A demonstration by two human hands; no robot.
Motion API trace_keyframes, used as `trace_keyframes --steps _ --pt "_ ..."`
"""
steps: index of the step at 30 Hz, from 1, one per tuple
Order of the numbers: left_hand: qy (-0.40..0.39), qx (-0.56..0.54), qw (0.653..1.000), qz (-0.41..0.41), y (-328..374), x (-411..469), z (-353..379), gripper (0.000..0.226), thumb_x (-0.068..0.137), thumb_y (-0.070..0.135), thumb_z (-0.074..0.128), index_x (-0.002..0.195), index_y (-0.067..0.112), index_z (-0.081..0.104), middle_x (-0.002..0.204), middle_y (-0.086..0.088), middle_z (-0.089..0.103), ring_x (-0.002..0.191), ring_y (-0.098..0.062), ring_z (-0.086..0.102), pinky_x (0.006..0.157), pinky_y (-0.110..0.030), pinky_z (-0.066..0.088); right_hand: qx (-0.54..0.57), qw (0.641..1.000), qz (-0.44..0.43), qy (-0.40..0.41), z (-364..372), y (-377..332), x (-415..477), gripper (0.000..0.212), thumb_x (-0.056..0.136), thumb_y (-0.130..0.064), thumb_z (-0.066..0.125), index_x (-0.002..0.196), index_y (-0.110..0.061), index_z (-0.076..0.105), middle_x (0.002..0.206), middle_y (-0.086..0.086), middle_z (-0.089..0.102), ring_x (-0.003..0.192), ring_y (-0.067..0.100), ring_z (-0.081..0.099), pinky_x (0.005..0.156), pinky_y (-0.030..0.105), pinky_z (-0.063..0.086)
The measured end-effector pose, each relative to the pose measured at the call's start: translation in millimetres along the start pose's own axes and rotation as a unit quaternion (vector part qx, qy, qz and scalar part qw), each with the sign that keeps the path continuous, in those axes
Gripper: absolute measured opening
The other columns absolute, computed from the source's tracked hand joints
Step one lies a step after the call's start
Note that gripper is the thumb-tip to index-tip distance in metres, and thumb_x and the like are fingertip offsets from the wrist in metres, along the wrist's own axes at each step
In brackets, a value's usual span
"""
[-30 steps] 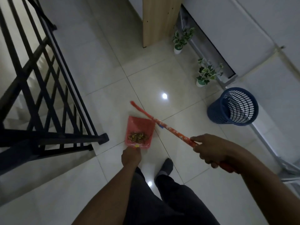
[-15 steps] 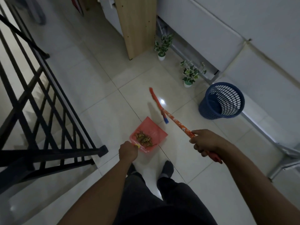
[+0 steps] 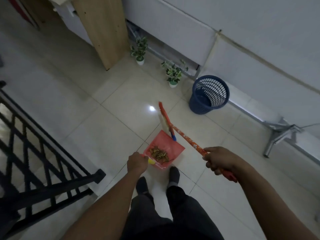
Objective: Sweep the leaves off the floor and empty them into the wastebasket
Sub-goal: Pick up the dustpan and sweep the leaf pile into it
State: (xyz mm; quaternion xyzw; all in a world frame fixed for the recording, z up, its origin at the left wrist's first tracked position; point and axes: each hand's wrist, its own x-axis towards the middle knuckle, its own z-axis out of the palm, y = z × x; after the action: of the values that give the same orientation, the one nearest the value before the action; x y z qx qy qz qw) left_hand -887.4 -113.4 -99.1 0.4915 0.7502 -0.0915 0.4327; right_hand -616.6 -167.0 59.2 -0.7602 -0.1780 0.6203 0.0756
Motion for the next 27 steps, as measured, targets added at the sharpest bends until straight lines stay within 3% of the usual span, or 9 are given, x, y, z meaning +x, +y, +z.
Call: trace_keyframes --steps 8,15,18,21,23,24,27 --pt "-0.003 0.075 0.991 0.114 12.2 -0.7 2.7 0.036 0.090 0.031 0.062 0.105 -0.002 0.066 0.104 -0.019 0.069 0.095 -0.033 0.067 0.078 -0.039 0.058 0.105 0.993 0.019 0.043 4.2 54.5 -31.4 0.029 0.092 -0.001 0.048 0.120 -0.002 0.055 0.065 0.009 0.043 0.045 0.012 0.035 0.038 0.022 0.031" --pt "0.043 0.057 0.981 0.182 50.2 -18.6 -7.1 0.029 0.092 0.024 0.061 0.097 -0.005 0.060 0.098 -0.024 0.067 0.090 -0.036 0.065 0.076 -0.042 0.056 0.165 0.983 0.044 0.065 -16.6 123.5 -53.1 0.029 0.091 -0.001 0.047 0.118 0.005 0.056 0.057 0.006 0.043 0.041 0.011 0.035 0.037 0.022 0.032" --pt "0.041 0.041 0.987 0.150 81.1 -29.1 -14.6 0.036 0.086 0.027 0.064 0.104 -0.005 0.057 0.101 -0.025 0.068 0.092 -0.038 0.068 0.079 -0.040 0.057 0.178 0.980 0.051 0.070 -28.9 144.0 -55.8 0.023 0.091 0.000 0.046 0.109 0.006 0.059 0.052 0.005 0.044 0.038 0.012 0.035 0.037 0.021 0.032" --pt "0.028 -0.012 0.997 0.075 101.3 -42.6 -11.8 0.040 0.078 0.022 0.061 0.107 -0.005 0.057 0.095 -0.025 0.070 0.072 -0.037 0.073 0.071 -0.042 0.062 0.179 0.980 0.050 0.077 -46.2 159.7 -58.8 0.016 0.090 -0.001 0.044 0.096 0.001 0.059 0.051 0.006 0.045 0.038 0.014 0.036 0.037 0.021 0.031" --pt "0.026 -0.031 0.998 0.039 108.0 -51.0 -4.1 0.035 0.077 0.017 0.058 0.102 -0.008 0.062 0.084 -0.025 0.071 0.059 -0.032 0.071 0.061 -0.036 0.061 0.180 0.980 0.049 0.072 -56.2 170.4 -62.8 0.015 0.090 -0.001 0.045 0.091 0.001 0.059 0.049 0.005 0.045 0.037 0.013 0.036 0.037 0.022 0.031" --pt "0.027 -0.041 0.998 0.031 110.5 -53.9 1.2 0.033 0.078 0.013 0.057 0.100 -0.010 0.064 0.084 -0.026 0.071 0.061 -0.032 0.070 0.059 -0.036 0.058 0.177 0.981 0.047 0.067 -60.2 175.6 -65.5 0.015 0.090 0.000 0.045 0.090 0.001 0.059 0.047 0.004 0.045 0.036 0.013 0.037 0.037 0.021 0.031" --pt "0.010 -0.061 0.998 0.033 117.6 -55.1 17.9 0.030 0.086 0.005 0.053 0.104 -0.017 0.062 0.106 -0.033 0.066 0.093 -0.041 0.068 0.068 -0.043 0.055 0.154 0.986 0.033 0.057 -71.6 188.9 -73.5 0.022 0.089 0.003 0.046 0.104 0.006 0.061 0.049 0.004 0.045 0.035 0.012 0.037 0.037 0.021 0.032"
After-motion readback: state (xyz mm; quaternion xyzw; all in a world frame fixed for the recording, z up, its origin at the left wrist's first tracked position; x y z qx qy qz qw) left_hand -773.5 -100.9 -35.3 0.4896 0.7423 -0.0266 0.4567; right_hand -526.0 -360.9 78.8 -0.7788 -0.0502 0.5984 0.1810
